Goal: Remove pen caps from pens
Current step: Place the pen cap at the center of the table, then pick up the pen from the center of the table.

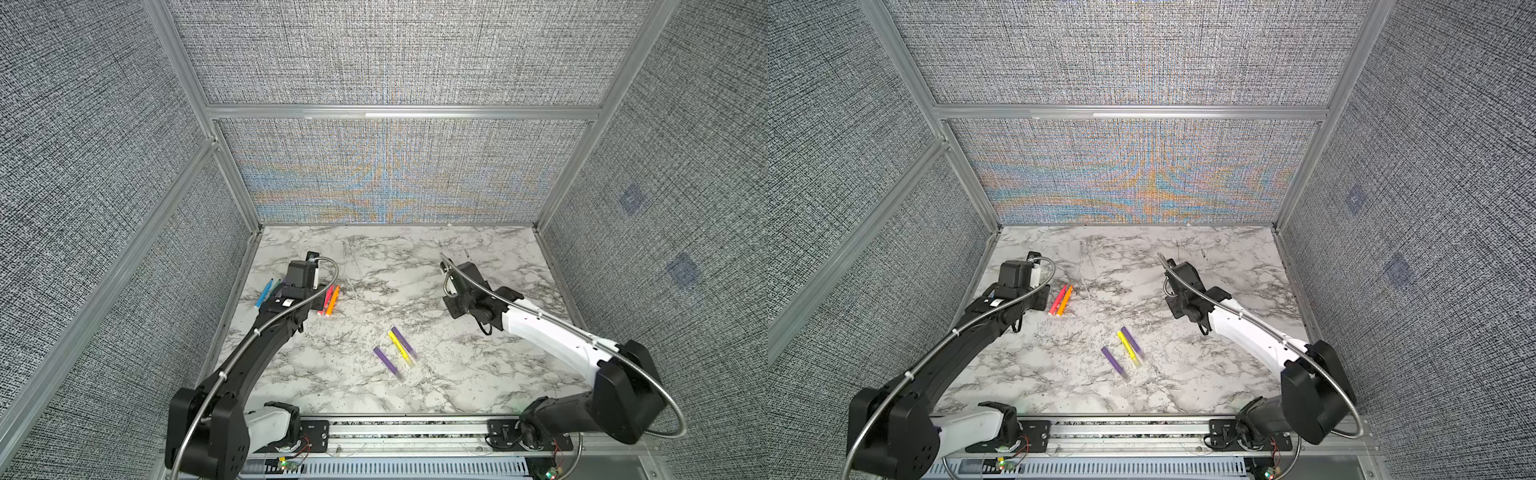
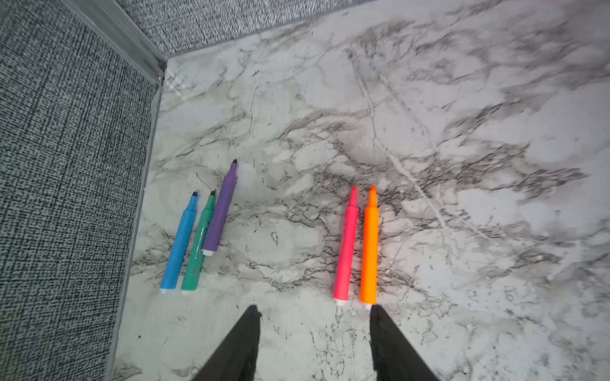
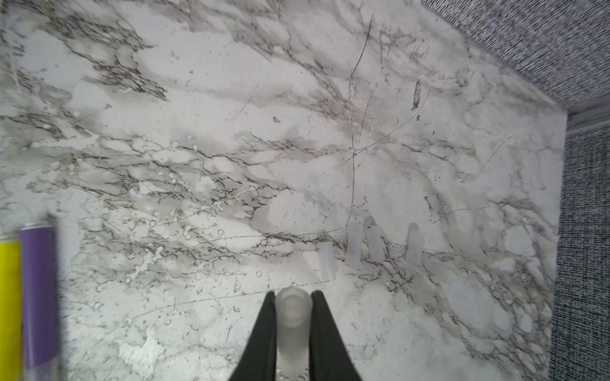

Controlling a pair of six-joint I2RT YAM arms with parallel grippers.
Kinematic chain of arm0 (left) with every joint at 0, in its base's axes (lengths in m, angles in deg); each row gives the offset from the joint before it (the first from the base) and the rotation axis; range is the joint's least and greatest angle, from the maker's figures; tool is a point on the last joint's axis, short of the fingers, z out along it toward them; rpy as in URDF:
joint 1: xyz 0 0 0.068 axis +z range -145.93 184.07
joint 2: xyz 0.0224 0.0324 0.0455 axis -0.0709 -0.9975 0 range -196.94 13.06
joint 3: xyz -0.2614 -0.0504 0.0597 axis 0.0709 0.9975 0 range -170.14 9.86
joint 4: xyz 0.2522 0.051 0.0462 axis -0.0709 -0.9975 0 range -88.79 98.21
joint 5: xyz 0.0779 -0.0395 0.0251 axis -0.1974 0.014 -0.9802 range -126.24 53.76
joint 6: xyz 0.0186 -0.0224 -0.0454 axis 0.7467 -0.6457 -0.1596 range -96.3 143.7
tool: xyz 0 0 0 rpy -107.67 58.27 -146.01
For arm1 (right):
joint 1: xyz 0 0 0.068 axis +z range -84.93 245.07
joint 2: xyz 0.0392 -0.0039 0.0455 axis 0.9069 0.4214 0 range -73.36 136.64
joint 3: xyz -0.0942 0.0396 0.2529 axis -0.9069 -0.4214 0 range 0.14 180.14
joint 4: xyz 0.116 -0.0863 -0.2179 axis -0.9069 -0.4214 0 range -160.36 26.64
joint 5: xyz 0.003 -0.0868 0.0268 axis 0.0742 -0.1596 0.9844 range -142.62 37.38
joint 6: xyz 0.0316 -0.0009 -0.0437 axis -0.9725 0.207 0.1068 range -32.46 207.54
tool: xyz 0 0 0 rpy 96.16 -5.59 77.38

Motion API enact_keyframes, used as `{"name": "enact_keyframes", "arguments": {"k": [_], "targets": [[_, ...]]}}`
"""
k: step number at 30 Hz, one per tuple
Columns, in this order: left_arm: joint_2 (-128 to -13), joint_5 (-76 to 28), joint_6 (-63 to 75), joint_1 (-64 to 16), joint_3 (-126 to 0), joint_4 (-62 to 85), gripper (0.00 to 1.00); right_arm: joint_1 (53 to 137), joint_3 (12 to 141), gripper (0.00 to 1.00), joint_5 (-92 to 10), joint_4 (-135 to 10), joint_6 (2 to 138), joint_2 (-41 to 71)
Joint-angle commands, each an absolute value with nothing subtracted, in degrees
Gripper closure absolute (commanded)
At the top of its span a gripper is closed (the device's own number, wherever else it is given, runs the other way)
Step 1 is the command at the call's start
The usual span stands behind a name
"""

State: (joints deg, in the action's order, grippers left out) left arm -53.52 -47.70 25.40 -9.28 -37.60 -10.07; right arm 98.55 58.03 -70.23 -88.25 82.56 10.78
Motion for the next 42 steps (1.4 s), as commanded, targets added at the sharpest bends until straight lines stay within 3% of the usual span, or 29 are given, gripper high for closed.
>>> {"name": "enact_keyframes", "arguments": {"k": [1, 9, 13, 24, 30, 35, 42], "targets": [[-49.0, -40.6, 23.4, -9.5, -35.2, -2.7, 0.43, 97.7, 60.3, 1.00, -68.7, -90.4, 81.7, 15.9], [-43.4, -37.0, 22.9, -9.5, -31.8, 1.6, 0.40, 97.2, 66.8, 1.00, -70.7, -94.7, 82.3, 33.1], [-43.6, -36.6, 22.9, -9.6, -31.9, 1.6, 0.39, 97.1, 68.2, 1.00, -73.1, -96.0, 82.1, 36.2], [-43.4, -35.8, 22.8, -9.8, -31.7, 1.7, 0.35, 97.5, 65.4, 0.60, -69.8, -94.3, 82.8, 27.6], [-43.1, -35.8, 22.8, -9.8, -31.6, 1.9, 0.35, 98.4, 63.6, 0.59, -65.5, -93.6, 84.0, 19.3], [-42.4, -35.3, 22.7, -9.8, -30.9, 2.5, 0.35, 103.9, 61.3, 0.56, -53.6, -91.0, 87.3, 12.2], [-42.0, -35.4, 22.6, -9.9, -30.3, 2.6, 0.34, 108.8, 58.5, 0.56, -51.2, -89.4, 85.5, 13.0]]}}
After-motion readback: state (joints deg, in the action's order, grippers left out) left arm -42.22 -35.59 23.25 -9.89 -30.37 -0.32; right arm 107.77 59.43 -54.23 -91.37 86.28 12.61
